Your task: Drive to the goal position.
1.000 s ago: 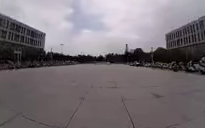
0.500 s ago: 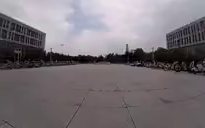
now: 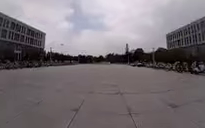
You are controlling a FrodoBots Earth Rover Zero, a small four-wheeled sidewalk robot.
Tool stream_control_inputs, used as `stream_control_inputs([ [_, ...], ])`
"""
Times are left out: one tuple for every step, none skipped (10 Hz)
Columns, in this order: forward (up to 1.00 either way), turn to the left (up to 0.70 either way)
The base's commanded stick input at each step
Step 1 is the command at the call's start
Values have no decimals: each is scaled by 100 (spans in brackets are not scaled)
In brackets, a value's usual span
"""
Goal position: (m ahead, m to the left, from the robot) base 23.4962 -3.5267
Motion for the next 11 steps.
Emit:
stream_control_inputs([
  [45,0],
  [45,0],
  [45,0],
  [45,0],
  [45,0],
  [45,0],
  [45,0],
  [45,0],
  [45,0],
  [45,0],
  [45,0],
])
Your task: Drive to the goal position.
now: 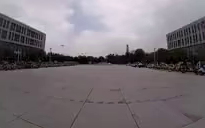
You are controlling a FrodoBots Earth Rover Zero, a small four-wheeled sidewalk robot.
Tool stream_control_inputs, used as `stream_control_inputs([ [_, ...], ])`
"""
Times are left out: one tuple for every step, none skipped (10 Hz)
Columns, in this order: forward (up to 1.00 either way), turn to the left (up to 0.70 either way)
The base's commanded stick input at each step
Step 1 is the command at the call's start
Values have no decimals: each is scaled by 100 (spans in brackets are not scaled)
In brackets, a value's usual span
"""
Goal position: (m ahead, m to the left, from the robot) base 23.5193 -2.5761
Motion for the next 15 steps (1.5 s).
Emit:
stream_control_inputs([
  [45,0],
  [45,0],
  [45,0],
  [45,0],
  [45,0],
  [45,0],
  [45,0],
  [45,0],
  [45,0],
  [45,0],
  [45,0],
  [45,0],
  [45,0],
  [45,0],
  [45,0],
])
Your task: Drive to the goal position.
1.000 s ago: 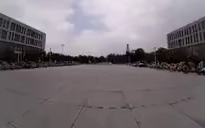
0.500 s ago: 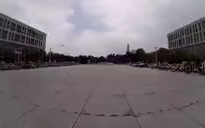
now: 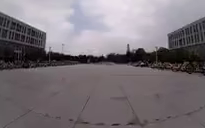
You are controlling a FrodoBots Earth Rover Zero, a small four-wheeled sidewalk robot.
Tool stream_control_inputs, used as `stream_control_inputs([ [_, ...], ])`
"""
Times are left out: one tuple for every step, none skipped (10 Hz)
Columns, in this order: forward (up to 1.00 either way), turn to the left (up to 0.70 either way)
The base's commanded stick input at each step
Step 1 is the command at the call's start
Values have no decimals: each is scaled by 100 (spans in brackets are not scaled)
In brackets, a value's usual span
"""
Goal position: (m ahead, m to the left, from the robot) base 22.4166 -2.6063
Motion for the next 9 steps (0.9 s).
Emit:
stream_control_inputs([
  [45,0],
  [45,0],
  [45,0],
  [45,0],
  [45,0],
  [45,0],
  [45,0],
  [45,0],
  [45,0],
])
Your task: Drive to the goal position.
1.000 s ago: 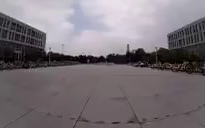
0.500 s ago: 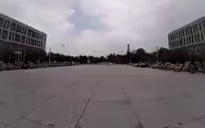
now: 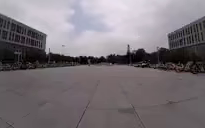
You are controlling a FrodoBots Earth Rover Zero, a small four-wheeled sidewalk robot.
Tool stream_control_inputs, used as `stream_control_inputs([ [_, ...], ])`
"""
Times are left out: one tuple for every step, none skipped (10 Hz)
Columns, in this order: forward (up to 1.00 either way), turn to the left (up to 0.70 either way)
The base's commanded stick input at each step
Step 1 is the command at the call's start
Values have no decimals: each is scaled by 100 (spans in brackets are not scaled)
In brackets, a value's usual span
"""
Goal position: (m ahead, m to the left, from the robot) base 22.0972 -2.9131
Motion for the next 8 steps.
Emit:
stream_control_inputs([
  [45,0],
  [45,0],
  [45,0],
  [45,0],
  [45,0],
  [45,0],
  [45,0],
  [45,0],
])
